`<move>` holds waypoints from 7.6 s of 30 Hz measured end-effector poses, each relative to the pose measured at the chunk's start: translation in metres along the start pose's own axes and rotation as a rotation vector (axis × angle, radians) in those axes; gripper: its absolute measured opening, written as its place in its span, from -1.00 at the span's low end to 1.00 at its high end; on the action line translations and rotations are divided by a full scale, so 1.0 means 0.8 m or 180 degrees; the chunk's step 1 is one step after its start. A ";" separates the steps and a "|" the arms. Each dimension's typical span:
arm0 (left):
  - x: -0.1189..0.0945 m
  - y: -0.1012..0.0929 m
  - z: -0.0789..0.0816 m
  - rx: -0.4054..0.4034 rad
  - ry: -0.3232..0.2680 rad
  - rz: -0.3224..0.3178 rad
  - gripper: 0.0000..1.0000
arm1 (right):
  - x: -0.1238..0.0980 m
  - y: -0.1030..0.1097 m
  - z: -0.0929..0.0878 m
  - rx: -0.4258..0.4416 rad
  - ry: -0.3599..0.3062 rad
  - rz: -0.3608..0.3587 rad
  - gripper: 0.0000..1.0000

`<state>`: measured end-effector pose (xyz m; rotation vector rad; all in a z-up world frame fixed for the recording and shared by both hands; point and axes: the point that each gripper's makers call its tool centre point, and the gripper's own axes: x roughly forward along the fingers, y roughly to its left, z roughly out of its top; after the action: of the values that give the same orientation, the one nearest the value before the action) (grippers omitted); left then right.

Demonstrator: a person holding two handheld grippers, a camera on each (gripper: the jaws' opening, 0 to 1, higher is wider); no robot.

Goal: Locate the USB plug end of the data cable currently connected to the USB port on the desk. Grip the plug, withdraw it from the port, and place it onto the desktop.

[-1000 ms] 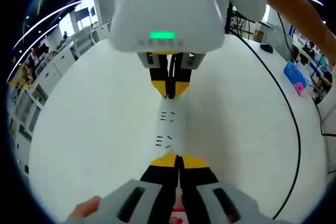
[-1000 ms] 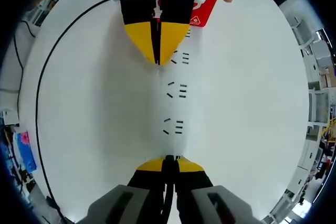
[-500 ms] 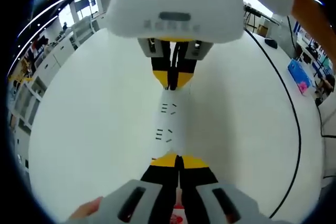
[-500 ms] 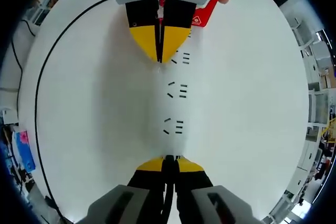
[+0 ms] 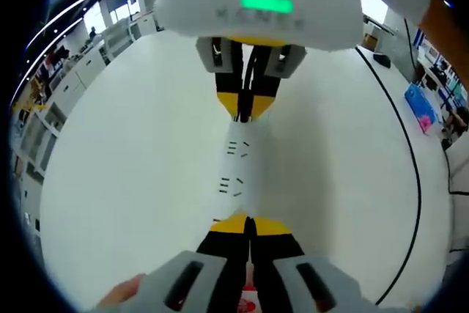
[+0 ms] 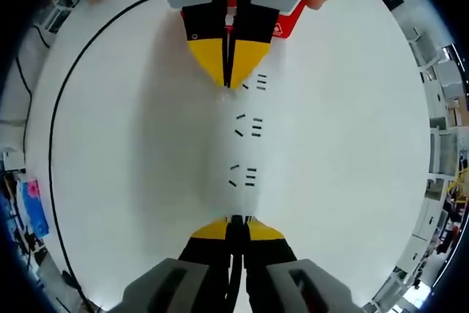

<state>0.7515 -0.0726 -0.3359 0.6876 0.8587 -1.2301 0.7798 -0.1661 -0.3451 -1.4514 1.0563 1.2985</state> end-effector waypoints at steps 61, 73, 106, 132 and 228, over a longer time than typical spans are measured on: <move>-0.002 0.006 0.005 -0.0082 0.0018 0.0047 -0.98 | -0.011 -0.002 -0.005 -0.0023 -0.0008 0.0045 -0.83; -0.001 0.000 0.003 -0.0086 0.0016 0.0051 -0.98 | -0.012 0.004 -0.001 -0.0073 0.0064 0.0056 -0.83; -0.003 -0.011 0.000 -0.0108 -0.0054 0.0032 -0.97 | -0.064 0.058 0.023 0.0673 -0.1238 -0.0501 -0.81; -0.004 0.004 0.003 -0.0152 -0.0098 0.0055 -0.97 | -0.082 0.091 0.027 0.1761 -0.2250 -0.1189 -0.81; -0.008 0.005 -0.002 -0.0118 -0.0114 0.0061 -0.96 | -0.020 0.170 0.080 0.2570 -0.2964 -0.1374 -0.80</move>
<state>0.7547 -0.0673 -0.3316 0.6409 0.8414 -1.2033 0.6313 -0.1354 -0.3426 -0.3274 0.4705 0.8809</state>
